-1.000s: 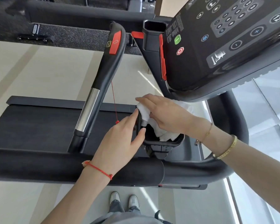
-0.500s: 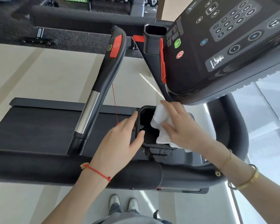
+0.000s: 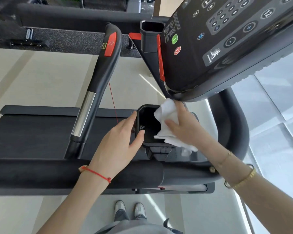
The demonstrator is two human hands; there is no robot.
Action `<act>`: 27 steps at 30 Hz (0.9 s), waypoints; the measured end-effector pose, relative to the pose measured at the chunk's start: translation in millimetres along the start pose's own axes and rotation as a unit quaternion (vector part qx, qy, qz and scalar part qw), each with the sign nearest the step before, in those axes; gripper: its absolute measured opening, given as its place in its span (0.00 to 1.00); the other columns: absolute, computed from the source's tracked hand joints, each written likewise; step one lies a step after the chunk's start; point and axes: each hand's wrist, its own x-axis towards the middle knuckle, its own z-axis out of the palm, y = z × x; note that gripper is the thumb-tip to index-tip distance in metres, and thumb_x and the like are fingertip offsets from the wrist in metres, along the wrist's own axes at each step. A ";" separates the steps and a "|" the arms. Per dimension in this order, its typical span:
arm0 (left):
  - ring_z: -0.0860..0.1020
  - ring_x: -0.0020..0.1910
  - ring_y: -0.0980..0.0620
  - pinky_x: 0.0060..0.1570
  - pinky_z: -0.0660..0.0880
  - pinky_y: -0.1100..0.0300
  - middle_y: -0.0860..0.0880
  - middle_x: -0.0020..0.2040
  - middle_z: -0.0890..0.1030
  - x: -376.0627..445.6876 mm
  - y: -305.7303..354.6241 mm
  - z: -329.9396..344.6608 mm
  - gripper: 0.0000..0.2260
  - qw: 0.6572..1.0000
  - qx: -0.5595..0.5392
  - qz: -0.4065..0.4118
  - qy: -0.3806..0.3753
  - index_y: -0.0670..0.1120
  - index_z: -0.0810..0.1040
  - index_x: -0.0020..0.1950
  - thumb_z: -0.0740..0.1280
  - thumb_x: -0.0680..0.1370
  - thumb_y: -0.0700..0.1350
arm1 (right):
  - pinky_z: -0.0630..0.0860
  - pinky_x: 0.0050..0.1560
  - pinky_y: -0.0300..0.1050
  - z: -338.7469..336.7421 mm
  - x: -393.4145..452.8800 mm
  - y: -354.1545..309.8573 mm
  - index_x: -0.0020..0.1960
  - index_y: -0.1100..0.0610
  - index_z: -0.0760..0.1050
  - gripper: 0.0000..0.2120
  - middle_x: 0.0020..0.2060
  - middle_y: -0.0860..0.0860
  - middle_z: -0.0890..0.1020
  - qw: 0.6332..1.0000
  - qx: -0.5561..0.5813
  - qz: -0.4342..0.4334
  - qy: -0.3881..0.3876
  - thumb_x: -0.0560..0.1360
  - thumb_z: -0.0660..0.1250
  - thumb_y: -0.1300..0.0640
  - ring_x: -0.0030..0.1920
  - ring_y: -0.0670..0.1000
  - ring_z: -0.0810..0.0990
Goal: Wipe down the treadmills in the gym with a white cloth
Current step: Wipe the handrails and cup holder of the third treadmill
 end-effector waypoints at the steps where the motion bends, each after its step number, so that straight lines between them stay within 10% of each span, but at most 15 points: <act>1: 0.76 0.60 0.53 0.57 0.75 0.59 0.50 0.64 0.77 -0.1 0.4 -0.5 0.27 1.000 0.000 0.001 0.001 0.49 0.60 0.79 0.59 0.80 0.55 | 0.58 0.42 0.34 -2.6 4.6 -1.5 0.75 0.57 0.54 0.28 0.66 0.58 0.70 1.000 -0.009 -0.007 -0.006 0.79 0.61 0.59 0.60 0.58 0.72; 9: 0.76 0.62 0.52 0.58 0.73 0.60 0.50 0.66 0.76 0.2 -1.3 0.9 0.28 1.000 0.002 0.005 0.005 0.49 0.59 0.79 0.59 0.81 0.55 | 0.63 0.36 0.32 11.9 -33.9 5.6 0.72 0.59 0.56 0.24 0.61 0.59 0.72 0.998 0.007 -0.015 0.054 0.79 0.61 0.57 0.48 0.52 0.71; 17: 0.75 0.62 0.54 0.54 0.68 0.68 0.51 0.66 0.76 -0.1 -1.4 2.2 0.27 1.000 0.005 0.000 0.011 0.50 0.60 0.79 0.60 0.81 0.55 | 0.58 0.72 0.43 -10.1 8.6 -7.3 0.77 0.60 0.55 0.31 0.72 0.57 0.65 0.938 -0.223 -0.263 -0.039 0.78 0.64 0.60 0.72 0.57 0.62; 27: 0.76 0.57 0.54 0.54 0.76 0.56 0.52 0.61 0.77 -0.5 1.9 2.3 0.27 1.000 -0.013 -0.002 0.015 0.52 0.60 0.79 0.60 0.80 0.54 | 0.72 0.56 0.49 -6.7 45.4 -13.2 0.76 0.56 0.59 0.26 0.62 0.52 0.73 0.888 -0.271 -0.359 -0.092 0.79 0.62 0.60 0.55 0.54 0.74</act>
